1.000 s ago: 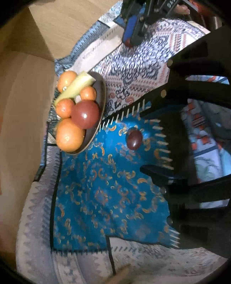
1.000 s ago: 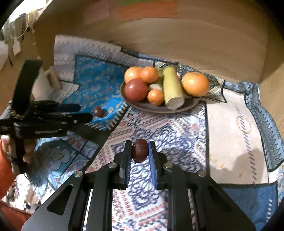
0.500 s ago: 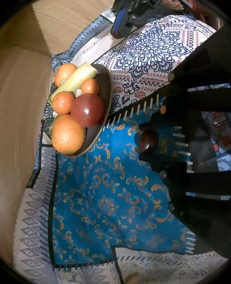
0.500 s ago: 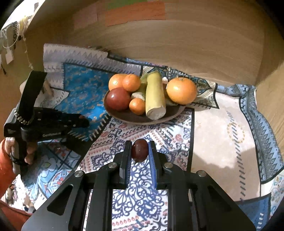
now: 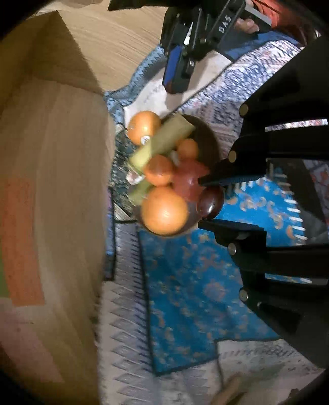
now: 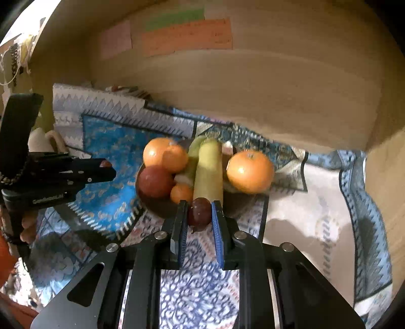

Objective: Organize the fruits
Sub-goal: 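Lower both dates onto the plate and open both tools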

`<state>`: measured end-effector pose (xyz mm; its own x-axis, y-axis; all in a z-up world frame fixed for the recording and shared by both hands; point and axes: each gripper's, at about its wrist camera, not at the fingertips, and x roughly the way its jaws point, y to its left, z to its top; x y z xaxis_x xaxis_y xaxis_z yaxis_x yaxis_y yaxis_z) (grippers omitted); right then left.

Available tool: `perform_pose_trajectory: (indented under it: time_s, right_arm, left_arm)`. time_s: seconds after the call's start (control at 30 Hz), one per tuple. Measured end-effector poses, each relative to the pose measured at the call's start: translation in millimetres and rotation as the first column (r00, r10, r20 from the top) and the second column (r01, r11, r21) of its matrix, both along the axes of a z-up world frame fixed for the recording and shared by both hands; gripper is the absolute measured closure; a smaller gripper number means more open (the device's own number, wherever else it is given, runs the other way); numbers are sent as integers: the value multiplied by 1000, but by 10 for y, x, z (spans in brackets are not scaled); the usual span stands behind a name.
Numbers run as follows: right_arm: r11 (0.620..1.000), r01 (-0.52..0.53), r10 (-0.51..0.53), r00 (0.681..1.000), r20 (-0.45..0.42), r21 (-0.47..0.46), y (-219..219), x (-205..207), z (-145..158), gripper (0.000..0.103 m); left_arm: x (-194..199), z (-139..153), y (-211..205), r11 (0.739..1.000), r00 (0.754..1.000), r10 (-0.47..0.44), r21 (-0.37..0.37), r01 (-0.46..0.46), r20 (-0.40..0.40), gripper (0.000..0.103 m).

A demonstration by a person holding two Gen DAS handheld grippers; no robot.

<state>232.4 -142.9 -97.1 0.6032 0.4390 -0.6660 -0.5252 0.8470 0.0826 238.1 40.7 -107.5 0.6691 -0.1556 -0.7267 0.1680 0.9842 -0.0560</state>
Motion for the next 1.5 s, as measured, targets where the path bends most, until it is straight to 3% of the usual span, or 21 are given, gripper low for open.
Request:
perform_pose_trajectory:
  time_s: [0.37, 0.63, 1.33, 1.5]
  right_arm:
    - [999, -41, 42, 999, 15, -27, 176, 335, 24, 86]
    - [993, -102, 101, 995, -15, -61, 418, 437, -108, 86]
    - [986, -140, 134, 989, -66, -86, 562, 498, -298, 86]
    - [986, -146, 140, 988, -69, -82, 574, 484, -297, 82]
  left_arm:
    - [370, 68, -173, 999, 999, -53, -12, 53, 9, 77]
    - [505, -93, -199, 997, 997, -78, -29, 78, -26, 77]
    - [446, -211, 9, 999, 999, -31, -30, 30, -39, 75]
    - [438, -205, 30, 999, 999, -24, -27, 23, -41, 72]
